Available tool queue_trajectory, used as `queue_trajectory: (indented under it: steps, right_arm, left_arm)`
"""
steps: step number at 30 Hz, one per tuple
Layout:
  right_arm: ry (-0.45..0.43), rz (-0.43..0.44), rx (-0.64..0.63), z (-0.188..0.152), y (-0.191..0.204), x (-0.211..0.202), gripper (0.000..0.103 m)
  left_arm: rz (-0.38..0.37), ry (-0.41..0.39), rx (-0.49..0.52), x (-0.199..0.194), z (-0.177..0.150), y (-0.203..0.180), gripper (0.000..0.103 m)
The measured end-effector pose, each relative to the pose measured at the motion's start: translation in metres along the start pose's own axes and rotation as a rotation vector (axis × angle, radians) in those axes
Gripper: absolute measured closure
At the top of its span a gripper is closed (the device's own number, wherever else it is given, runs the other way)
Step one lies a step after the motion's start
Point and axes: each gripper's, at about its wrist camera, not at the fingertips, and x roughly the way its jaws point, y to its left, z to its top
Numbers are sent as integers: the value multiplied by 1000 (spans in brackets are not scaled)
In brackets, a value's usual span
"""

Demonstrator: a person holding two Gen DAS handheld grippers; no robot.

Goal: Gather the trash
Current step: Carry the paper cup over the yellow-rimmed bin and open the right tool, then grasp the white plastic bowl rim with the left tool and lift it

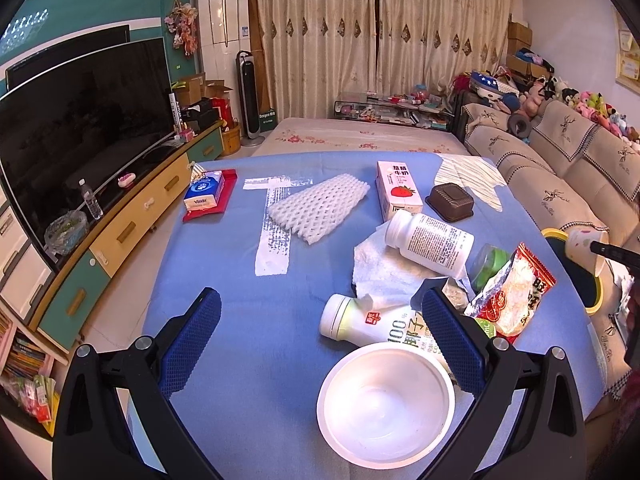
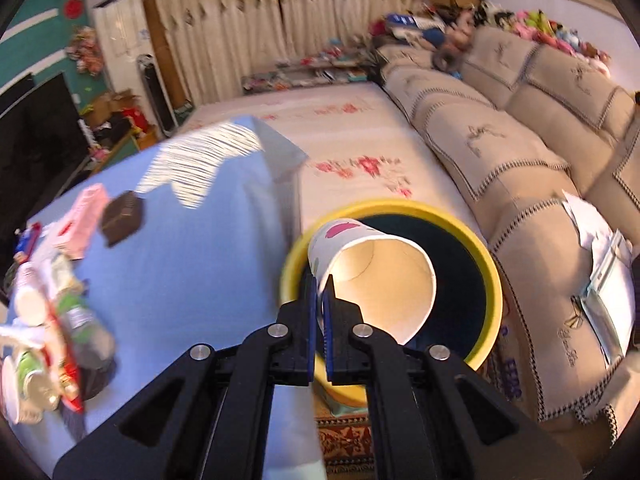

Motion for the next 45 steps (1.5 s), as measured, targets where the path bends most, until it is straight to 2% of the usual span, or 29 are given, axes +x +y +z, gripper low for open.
queue_trajectory:
  steps: [7, 9, 11, 18, 24, 27, 33, 36, 40, 42, 45]
  right_arm:
    - [178, -70, 43, 8, -21, 91, 99]
    - [214, -79, 50, 8, -21, 108, 98]
    - [230, -92, 58, 5, -22, 115, 93]
    - [192, -79, 80, 4, -26, 98, 82]
    - [155, -57, 77, 7, -24, 77, 79]
    - [136, -42, 72, 8, -20, 68, 77]
    - [107, -14, 62, 12, -15, 53, 76]
    - [94, -3, 56, 13, -12, 45, 76]
    - [77, 6, 55, 13, -12, 38, 76]
    - [67, 10, 54, 13, -13, 32, 76]
    - [53, 11, 54, 11, -15, 24, 76]
  left_arm:
    - [-8, 27, 13, 7, -5, 0, 4]
    - [-10, 33, 19, 9, -7, -1, 4]
    - [-14, 43, 25, 11, -8, -2, 4]
    - [-28, 82, 47, 18, -16, -3, 4]
    - [-10, 127, 83, 23, -25, -4, 5]
    - [9, 162, 125, 29, -32, -6, 15]
    - [-38, 263, 139, 49, -44, -7, 41]
    - [-76, 309, 137, 58, -50, -7, 58]
    - [-141, 338, 116, 63, -55, -6, 89]
    - [-170, 324, 113, 58, -57, -4, 92]
    - [-164, 309, 144, 47, -55, -7, 94]
